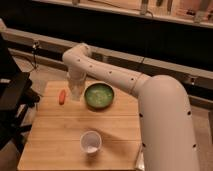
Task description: Place the white sponge in the ceramic bowl
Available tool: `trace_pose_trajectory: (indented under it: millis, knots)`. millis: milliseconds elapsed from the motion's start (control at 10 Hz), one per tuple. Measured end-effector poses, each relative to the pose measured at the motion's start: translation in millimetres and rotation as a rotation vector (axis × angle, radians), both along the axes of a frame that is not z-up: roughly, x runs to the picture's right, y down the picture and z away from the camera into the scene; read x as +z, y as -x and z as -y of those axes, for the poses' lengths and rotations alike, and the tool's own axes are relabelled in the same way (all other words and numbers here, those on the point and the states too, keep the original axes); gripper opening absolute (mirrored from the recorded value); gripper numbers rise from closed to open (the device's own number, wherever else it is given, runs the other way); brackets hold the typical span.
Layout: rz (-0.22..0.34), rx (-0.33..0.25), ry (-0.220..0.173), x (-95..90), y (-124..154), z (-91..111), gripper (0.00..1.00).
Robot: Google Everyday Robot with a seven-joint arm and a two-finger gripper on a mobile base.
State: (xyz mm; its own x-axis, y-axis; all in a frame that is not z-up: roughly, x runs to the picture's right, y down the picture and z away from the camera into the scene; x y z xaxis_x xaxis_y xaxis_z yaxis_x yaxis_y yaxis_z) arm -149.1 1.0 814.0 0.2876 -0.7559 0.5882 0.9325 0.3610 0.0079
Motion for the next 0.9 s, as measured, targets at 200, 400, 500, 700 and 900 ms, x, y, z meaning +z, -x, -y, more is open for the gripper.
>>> trace_pose_trajectory:
  millis: [200,400,500,700,900]
  knots:
    - [-0.005,0.012,-0.002,3.1,-4.1,5.2,0.01]
    - [-0.015,0.024,-0.003,5.9,-17.3,10.2,0.01]
    - [-0.022,0.034,-0.004,7.5,-26.6,12.8,0.01]
    - [-0.03,0.046,-0.007,9.8,-32.0,17.0,0.01]
    - [-0.037,0.058,-0.008,12.8,-37.0,20.1,0.01]
